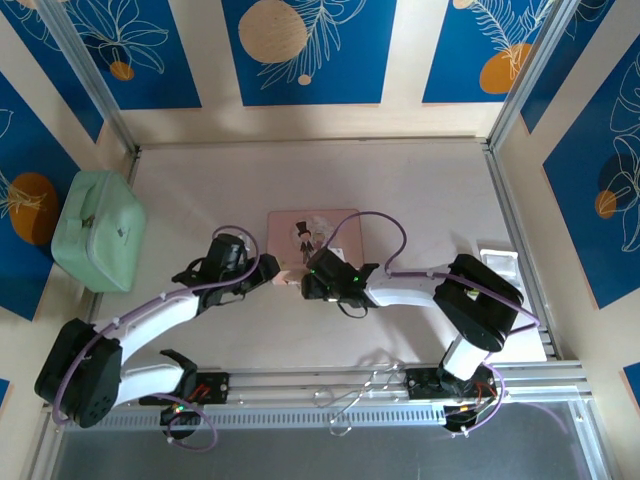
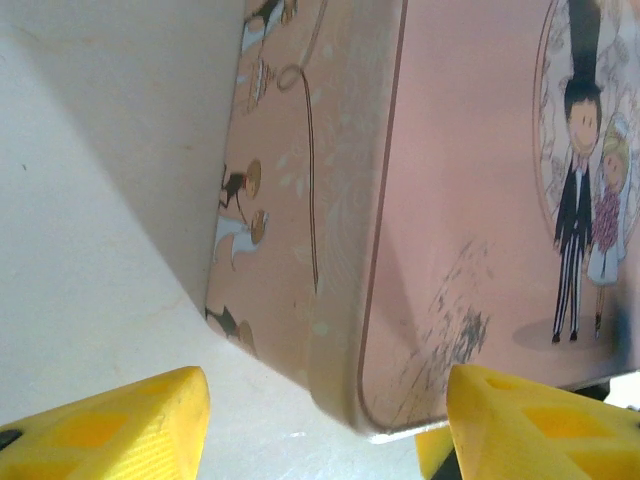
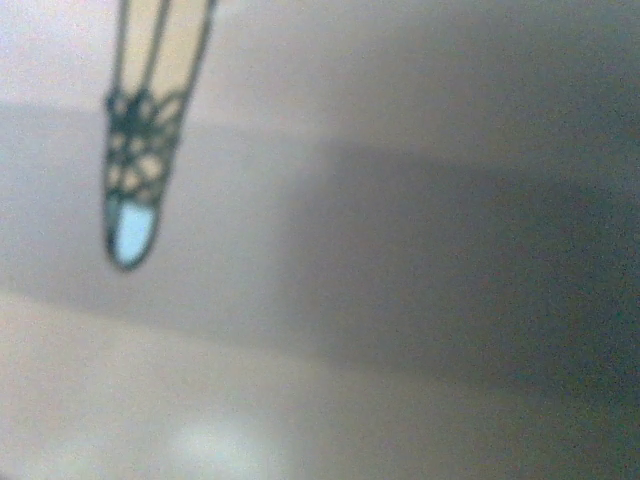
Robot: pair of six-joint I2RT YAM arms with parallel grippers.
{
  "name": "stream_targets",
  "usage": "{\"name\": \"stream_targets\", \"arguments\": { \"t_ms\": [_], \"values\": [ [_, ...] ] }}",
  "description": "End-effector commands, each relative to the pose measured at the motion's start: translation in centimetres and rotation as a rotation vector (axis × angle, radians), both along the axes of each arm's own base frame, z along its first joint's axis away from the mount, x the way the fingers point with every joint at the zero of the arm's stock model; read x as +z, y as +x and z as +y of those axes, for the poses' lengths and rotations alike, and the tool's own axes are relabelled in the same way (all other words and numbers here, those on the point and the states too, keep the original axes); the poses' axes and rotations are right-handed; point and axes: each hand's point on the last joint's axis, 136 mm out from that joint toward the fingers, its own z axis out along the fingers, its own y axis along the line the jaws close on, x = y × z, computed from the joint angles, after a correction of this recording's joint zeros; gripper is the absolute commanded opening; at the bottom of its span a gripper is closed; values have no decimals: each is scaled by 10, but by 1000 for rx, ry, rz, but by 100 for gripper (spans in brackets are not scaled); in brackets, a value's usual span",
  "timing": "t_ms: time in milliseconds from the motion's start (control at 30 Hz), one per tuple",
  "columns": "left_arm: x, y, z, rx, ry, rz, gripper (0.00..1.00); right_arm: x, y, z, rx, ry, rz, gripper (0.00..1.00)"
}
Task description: Unlock the padlock with the key
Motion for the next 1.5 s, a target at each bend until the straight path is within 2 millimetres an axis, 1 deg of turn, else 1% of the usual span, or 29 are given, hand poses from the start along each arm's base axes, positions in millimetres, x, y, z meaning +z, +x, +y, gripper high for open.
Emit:
{"name": "stream_targets", "arguments": {
  "t_ms": [0, 167, 267, 333, 433, 500, 633, 733, 867, 967, 1100, 1300, 1367, 1467],
  "values": [
    [7, 14, 4, 4, 27, -4, 65, 27, 0, 8, 14, 51, -45, 67],
    [7, 29, -12, -43, -2, 4, 61, 40, -1, 10, 2, 143, -66, 68],
    [3, 32, -17, -51, -21, 7, 60, 45, -4, 3, -37, 178, -71, 68],
    [-3, 32, -19, -50, -39, 9, 57, 48, -5, -5, -84, 193, -82, 69],
    [-16, 29, -20, -42, -54, 28, 54, 51, -4, -15, -144, 220, -72, 71],
    [-23, 27, -21, -32, -73, 40, 52, 49, -5, -15, -150, 220, -55, 71],
    [-32, 22, -19, -12, -95, 57, 48, 41, -6, -5, -127, 196, -23, 70],
    [-33, 19, -15, -2, -82, 61, 47, 33, -7, 0, -115, 174, -16, 68],
    [-33, 17, -13, -12, -60, 69, 47, 26, -4, 1, -108, 151, 4, 62],
    [-34, 14, -12, -14, -53, 79, 46, 26, -1, 0, -113, 129, 8, 62],
    [-37, 9, -9, -11, -49, 88, 45, 13, 1, 1, -107, 116, 15, 61],
    [-31, 10, -9, -19, -39, 86, 44, 5, 10, 5, -86, 100, -8, 60],
    [-30, 11, -8, -20, -30, 82, 44, 2, 10, 8, -67, 97, -6, 58],
    [-32, 10, -8, -18, -29, 86, 44, 1, 11, 8, -61, 87, -11, 58]
  ]
}}
